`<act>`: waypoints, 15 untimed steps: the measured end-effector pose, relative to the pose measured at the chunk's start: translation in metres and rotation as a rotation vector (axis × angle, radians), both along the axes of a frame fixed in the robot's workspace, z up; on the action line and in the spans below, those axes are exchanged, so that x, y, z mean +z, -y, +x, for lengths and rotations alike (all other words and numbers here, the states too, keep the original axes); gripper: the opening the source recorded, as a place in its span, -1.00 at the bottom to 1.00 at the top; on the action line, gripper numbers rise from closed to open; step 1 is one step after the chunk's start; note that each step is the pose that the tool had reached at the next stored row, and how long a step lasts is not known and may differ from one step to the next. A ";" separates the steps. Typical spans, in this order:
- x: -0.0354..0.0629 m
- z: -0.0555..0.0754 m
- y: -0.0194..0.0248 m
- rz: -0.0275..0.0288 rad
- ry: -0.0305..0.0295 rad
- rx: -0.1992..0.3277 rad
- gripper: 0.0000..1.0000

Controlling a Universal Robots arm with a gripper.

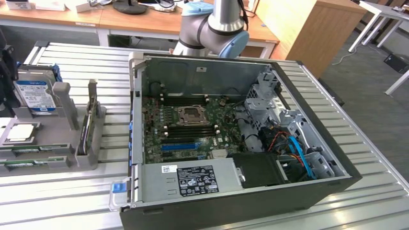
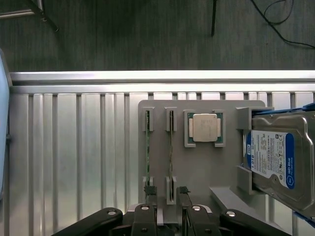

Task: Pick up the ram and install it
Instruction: 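Pick up the ram and move it above insertion slot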

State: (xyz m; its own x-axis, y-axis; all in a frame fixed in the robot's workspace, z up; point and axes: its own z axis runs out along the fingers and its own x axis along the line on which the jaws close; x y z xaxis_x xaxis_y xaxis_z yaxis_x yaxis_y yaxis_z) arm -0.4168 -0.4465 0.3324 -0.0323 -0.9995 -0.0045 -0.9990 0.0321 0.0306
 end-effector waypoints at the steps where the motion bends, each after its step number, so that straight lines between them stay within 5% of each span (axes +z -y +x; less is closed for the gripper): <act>1: -0.0010 0.000 0.0000 0.0000 0.0000 0.000 -0.40; 15: -0.0137 0.000 0.0000 0.0000 0.0007 0.000 -0.40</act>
